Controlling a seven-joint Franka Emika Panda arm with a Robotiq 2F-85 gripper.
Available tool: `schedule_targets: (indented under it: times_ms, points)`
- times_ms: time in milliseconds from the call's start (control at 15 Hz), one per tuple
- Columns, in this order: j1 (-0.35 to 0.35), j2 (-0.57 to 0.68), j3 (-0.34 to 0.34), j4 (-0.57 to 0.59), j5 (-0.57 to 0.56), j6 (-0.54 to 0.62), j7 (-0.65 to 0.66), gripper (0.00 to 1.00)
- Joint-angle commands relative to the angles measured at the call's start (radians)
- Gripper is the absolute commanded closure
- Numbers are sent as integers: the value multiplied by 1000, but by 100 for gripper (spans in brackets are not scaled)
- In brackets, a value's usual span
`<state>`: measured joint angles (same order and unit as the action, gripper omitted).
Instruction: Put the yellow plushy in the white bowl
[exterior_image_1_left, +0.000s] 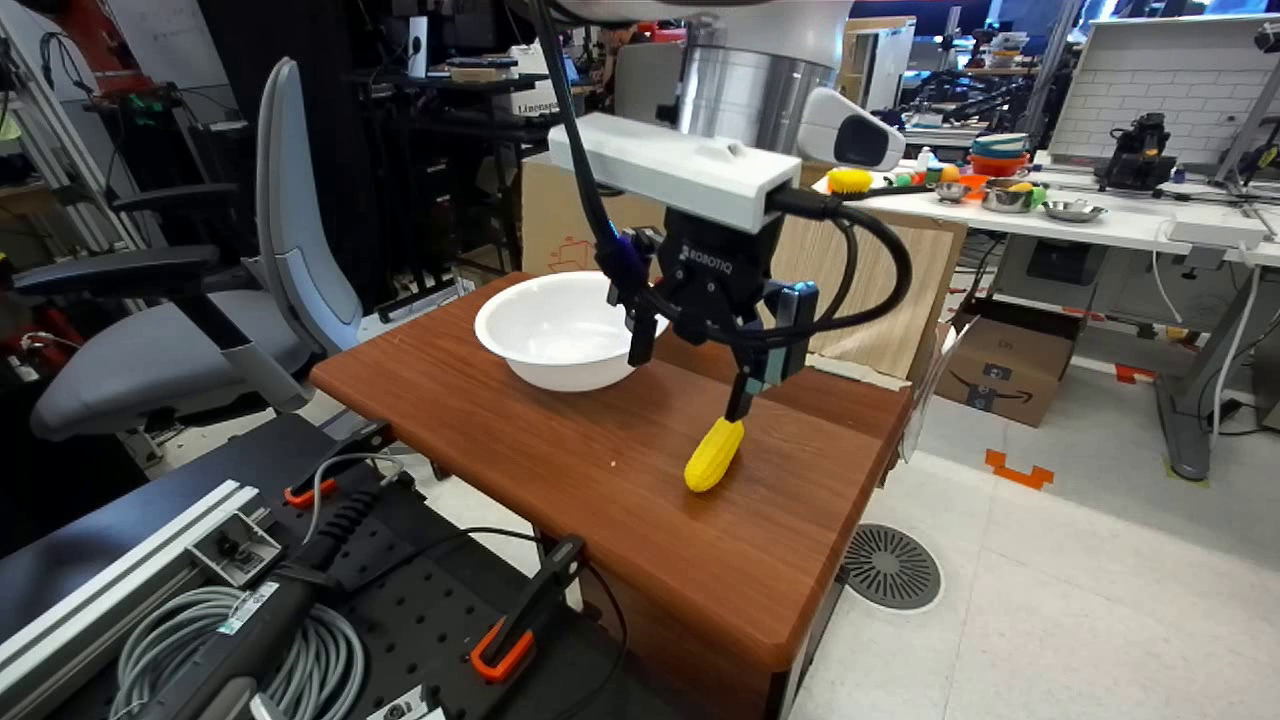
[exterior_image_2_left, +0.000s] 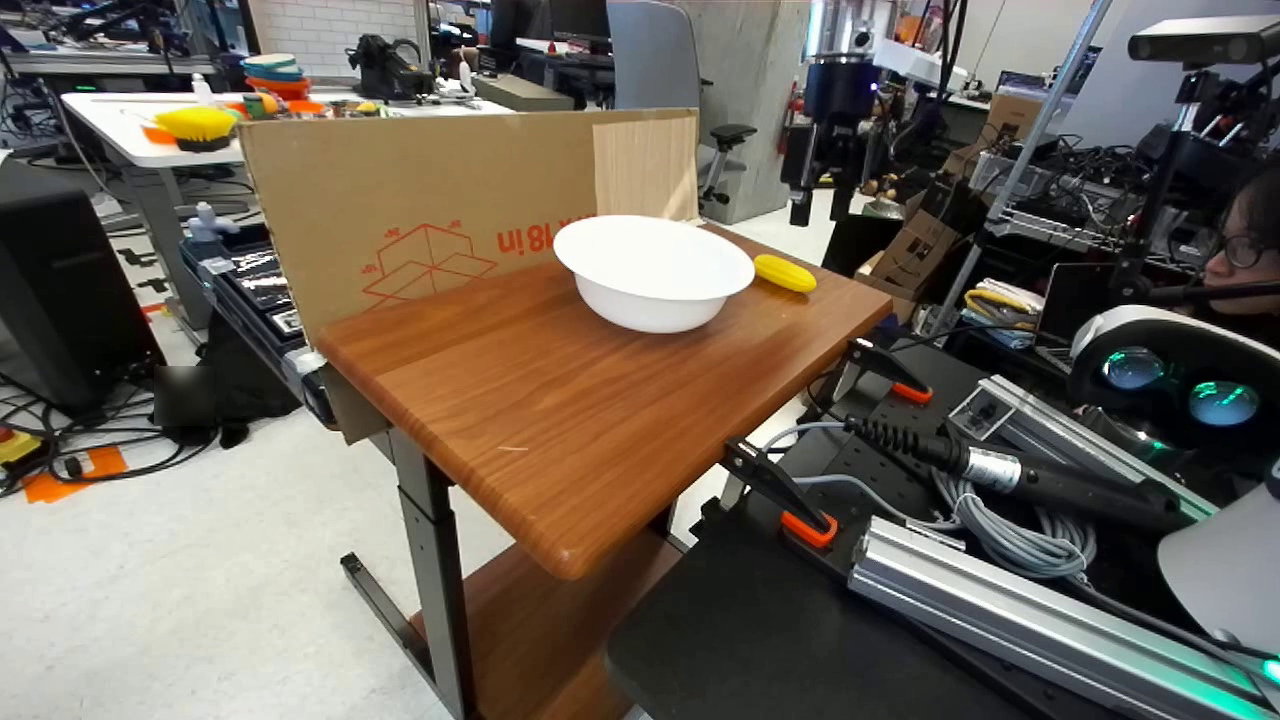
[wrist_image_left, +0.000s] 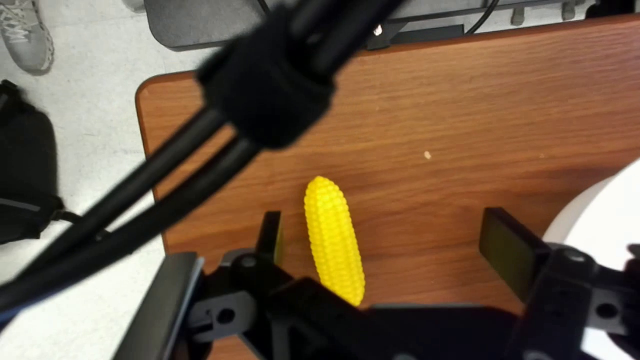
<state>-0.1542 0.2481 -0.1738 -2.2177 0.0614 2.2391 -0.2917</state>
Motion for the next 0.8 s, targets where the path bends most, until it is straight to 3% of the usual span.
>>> schedule_targets:
  times_ms: [0,600,667,733]
  points:
    - [-29,98,14,53,-11,3,19,0]
    - [-49,308,31,265,-7,-35,55,0]
    - [-52,322,31,281,-9,-33,58,25]
    - [-53,332,31,291,-11,-32,61,26]
